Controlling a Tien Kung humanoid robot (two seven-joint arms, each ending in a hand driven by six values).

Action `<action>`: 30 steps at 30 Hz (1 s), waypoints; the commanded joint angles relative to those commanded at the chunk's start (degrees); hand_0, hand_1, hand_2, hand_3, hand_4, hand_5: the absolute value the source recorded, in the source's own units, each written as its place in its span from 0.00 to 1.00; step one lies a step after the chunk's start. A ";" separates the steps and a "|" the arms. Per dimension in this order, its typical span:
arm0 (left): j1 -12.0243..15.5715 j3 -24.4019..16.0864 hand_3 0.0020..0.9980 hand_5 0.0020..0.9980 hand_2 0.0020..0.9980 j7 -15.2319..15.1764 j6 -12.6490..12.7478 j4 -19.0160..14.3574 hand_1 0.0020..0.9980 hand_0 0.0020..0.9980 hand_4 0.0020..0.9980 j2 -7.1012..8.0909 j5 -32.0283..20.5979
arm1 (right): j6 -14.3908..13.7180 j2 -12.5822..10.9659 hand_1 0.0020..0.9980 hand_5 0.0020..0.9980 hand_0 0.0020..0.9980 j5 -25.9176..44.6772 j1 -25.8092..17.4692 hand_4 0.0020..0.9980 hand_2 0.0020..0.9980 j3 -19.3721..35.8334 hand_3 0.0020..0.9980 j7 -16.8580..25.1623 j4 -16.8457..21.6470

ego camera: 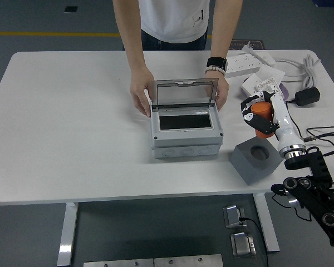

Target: Fetch the battery,place it into the box,close the lid of the box

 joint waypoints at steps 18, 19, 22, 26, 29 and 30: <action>0.08 -0.15 0.49 0.00 0.51 0.27 -0.13 0.00 0.55 0.41 0.00 0.44 -0.07 | 10.76 -0.84 0.18 0.00 0.08 -25.57 11.24 0.00 0.24 -8.34 0.24 -16.31 -0.28; 0.08 -0.16 0.49 0.00 0.51 0.29 -0.14 0.00 0.55 0.41 0.00 0.48 -0.05 | 11.10 -0.69 0.18 0.00 0.08 -25.96 12.00 0.00 0.24 -9.30 0.24 -16.61 -0.46; 0.06 -0.24 0.49 0.00 0.51 0.33 -0.15 0.00 0.55 0.41 0.00 0.56 0.01 | 11.94 -0.16 0.18 0.00 0.08 -26.41 14.17 0.00 0.24 -12.22 0.24 -17.28 -1.00; 0.03 -0.39 0.49 0.00 0.51 0.38 -0.16 0.00 0.55 0.41 0.00 0.61 0.12 | 13.09 0.79 0.18 0.00 0.08 -26.23 17.30 0.00 0.24 -16.42 0.25 -18.02 -1.79; 0.03 -0.44 0.49 0.00 0.51 0.42 -0.17 0.00 0.55 0.41 0.00 0.65 0.20 | 13.97 1.46 0.18 0.00 0.08 -25.90 19.69 0.00 0.24 -19.41 0.25 -18.62 -2.13; 0.03 -0.51 0.49 0.00 0.51 0.45 -0.17 0.00 0.55 0.41 0.00 0.67 0.27 | 14.36 1.71 0.18 0.00 0.08 -25.81 20.60 0.00 0.24 -20.46 0.25 -18.87 -2.27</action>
